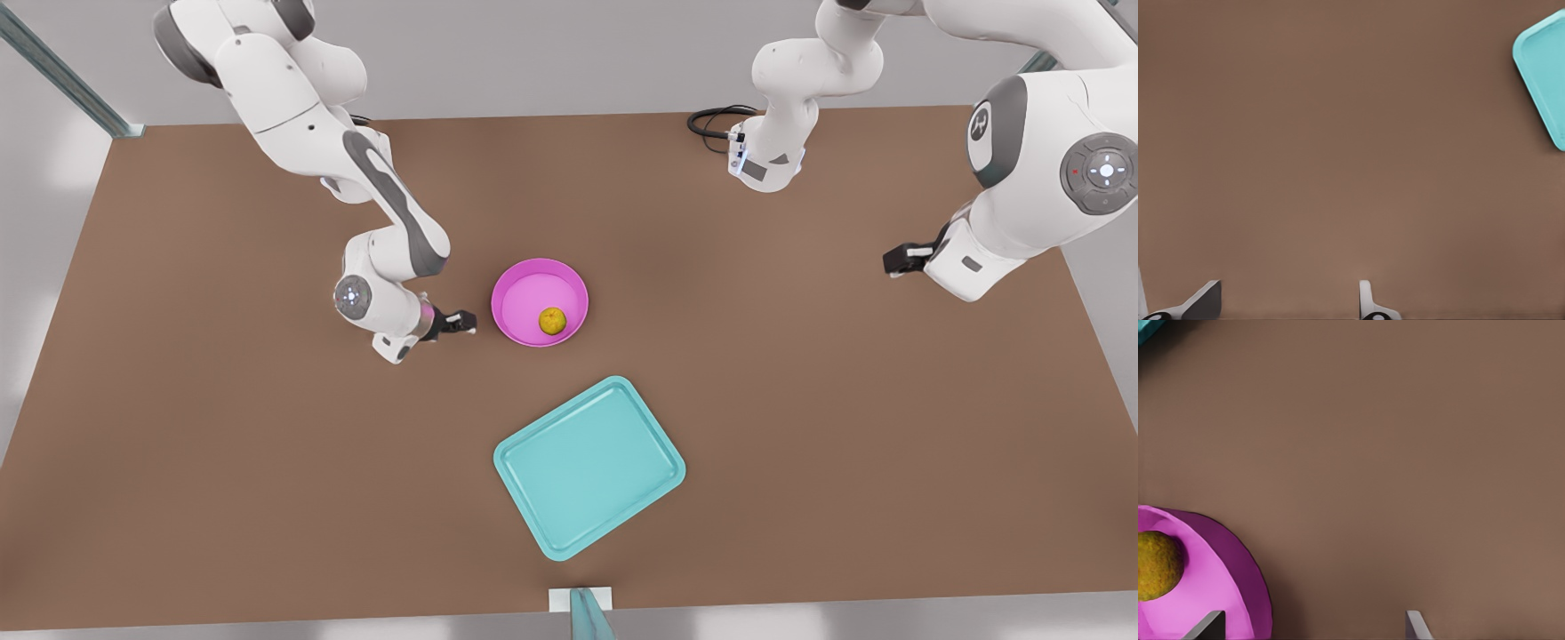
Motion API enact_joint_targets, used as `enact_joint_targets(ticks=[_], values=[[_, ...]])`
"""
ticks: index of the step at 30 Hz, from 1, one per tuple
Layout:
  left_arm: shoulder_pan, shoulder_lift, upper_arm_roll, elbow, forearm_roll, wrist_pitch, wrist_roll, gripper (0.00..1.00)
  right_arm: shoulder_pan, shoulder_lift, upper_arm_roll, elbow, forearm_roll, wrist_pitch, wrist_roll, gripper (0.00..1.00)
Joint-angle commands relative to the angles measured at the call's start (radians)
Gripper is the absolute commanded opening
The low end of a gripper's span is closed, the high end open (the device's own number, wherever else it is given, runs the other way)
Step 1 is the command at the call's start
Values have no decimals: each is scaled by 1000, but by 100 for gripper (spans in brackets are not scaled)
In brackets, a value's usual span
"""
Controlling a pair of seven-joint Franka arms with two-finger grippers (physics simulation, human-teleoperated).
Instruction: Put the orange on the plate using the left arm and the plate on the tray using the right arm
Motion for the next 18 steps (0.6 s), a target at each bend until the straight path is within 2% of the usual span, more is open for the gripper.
enact_joint_targets(ticks=[1, 8, 18], values=[[0, -1, 0, 0, 0, -11, 123, 100, 7, 18, 20, 15, 15, -9, -6, 100], [-1, -3, -5, -1, -2, -15, 120, 100, 90, 78, 32, 55, 67, -8, -11, 100], [-1, 2, -5, -3, 0, -13, 117, 100, 93, 151, 66, 67, 67, 3, -14, 100]])
